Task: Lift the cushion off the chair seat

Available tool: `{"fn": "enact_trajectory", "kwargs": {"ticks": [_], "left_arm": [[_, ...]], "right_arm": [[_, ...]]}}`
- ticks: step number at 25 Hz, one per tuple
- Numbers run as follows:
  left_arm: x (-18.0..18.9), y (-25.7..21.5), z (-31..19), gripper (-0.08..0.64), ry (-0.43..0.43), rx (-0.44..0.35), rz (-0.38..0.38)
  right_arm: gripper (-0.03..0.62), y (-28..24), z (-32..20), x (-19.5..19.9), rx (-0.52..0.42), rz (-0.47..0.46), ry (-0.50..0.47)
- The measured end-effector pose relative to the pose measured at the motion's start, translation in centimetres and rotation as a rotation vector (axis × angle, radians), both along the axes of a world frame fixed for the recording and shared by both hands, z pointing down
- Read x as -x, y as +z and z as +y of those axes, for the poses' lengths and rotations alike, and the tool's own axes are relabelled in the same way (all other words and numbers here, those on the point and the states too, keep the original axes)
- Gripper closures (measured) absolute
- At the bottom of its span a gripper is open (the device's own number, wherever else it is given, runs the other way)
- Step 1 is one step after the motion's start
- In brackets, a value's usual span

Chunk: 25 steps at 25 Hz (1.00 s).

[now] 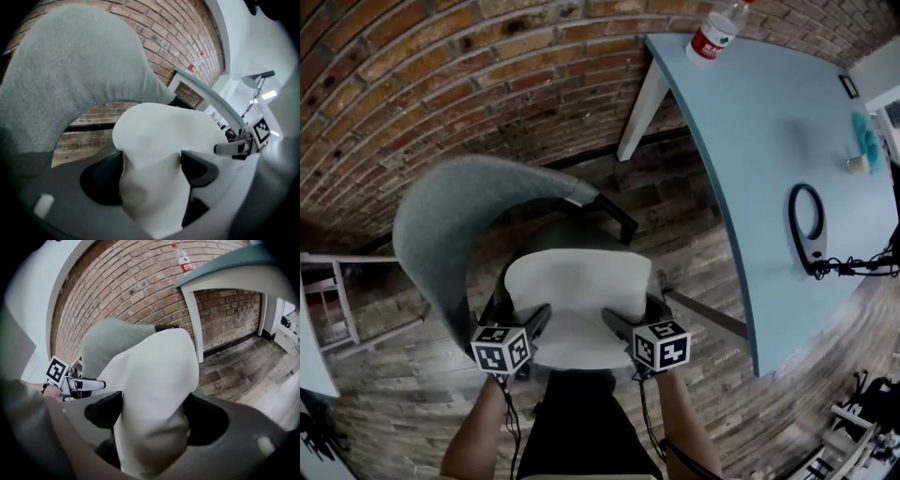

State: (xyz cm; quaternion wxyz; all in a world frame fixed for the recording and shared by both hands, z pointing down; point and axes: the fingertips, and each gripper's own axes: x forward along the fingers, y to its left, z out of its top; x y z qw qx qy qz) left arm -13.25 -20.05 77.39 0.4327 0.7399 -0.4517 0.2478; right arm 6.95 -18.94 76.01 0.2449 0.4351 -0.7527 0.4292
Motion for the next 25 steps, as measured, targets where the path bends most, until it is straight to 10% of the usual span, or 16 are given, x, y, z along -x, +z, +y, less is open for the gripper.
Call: {"fn": "enact_trajectory", "kwargs": {"ticks": [25], "left_arm": [[-0.3,-28.7,4.2,0.167,-0.027,-0.233,0.034]], "right_arm": [[0.181,-28.0,2.8,-0.1,-0.243,0.029,-0.068]]}}
